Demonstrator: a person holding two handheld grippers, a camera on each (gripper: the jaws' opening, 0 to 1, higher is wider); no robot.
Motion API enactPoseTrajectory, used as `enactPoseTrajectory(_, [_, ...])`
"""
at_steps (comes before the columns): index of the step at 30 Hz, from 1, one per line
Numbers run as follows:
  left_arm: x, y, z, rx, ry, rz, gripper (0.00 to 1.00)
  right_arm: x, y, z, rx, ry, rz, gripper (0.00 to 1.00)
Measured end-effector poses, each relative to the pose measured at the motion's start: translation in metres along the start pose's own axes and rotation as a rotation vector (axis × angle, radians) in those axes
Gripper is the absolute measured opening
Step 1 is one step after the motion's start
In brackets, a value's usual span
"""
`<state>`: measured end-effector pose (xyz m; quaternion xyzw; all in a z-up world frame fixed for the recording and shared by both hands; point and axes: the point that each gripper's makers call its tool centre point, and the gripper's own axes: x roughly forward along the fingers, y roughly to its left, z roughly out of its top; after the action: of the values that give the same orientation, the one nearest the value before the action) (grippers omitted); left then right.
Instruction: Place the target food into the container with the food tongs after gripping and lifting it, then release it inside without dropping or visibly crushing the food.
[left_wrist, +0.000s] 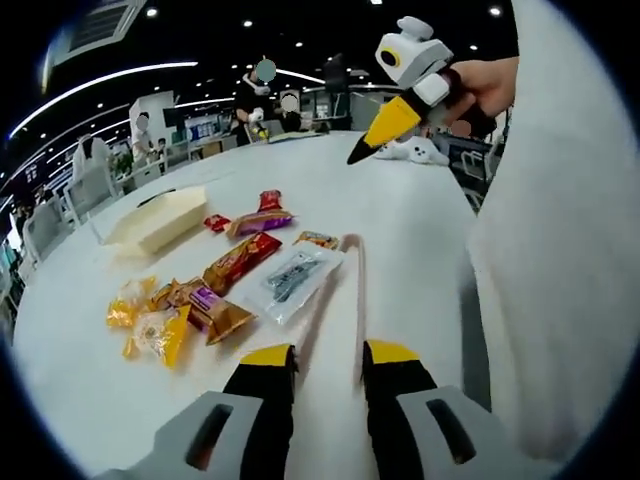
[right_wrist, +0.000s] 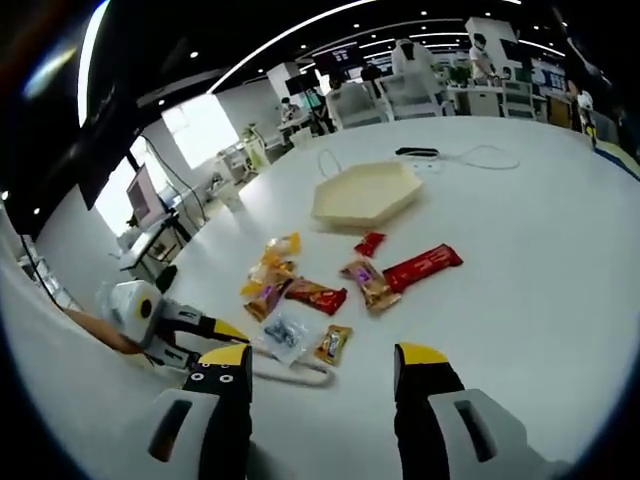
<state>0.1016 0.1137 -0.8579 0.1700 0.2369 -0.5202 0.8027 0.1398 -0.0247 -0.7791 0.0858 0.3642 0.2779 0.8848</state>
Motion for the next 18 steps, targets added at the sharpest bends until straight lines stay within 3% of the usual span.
enactPoseTrajectory(9, [-0.017, -0.006, -0.009, 0.008, -0.007, -0.045, 0.24, 0.003, 0.001, 0.003, -0.002, -0.001, 0.008, 0.57])
enactPoseTrajectory(18, [-0.022, -0.01, -0.012, 0.044, 0.013, -0.073, 0.24, 0.009, 0.007, -0.005, 0.005, 0.019, 0.014, 0.56])
